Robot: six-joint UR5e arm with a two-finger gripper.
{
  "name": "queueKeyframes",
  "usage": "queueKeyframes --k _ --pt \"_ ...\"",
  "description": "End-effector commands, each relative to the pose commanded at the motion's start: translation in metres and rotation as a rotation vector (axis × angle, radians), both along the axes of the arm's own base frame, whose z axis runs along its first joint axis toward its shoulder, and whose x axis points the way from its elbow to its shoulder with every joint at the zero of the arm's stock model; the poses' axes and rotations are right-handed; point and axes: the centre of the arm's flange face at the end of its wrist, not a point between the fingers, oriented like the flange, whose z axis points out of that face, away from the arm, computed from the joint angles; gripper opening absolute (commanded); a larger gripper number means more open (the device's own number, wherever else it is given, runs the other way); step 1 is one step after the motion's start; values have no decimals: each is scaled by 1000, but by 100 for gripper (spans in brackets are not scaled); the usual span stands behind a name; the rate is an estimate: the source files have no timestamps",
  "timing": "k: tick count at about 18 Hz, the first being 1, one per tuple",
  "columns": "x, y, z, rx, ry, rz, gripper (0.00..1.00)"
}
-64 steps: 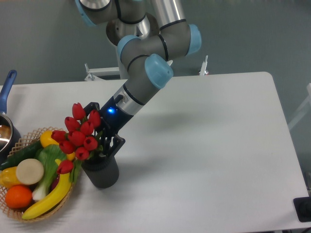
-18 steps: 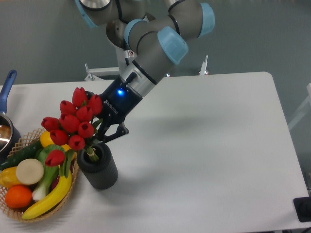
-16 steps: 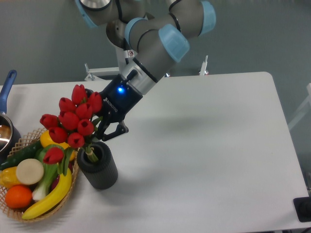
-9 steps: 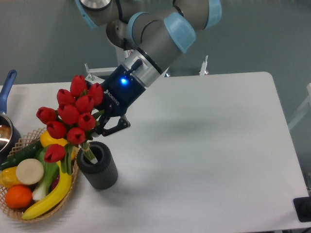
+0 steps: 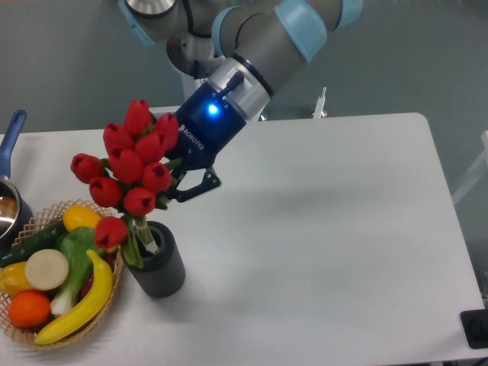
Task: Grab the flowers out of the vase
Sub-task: 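Raise the tulips clear of the vase and move them away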
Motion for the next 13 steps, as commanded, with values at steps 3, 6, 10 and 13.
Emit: queueKeyframes --k 3,6,10,13 --pt "-10 -6 7 3 -2 25 45" --pt "-21 -12 16 13 13 45 45" --pt "-52 -31 20 20 33 100 45" --pt "-77 -48 20 21 44 147 45"
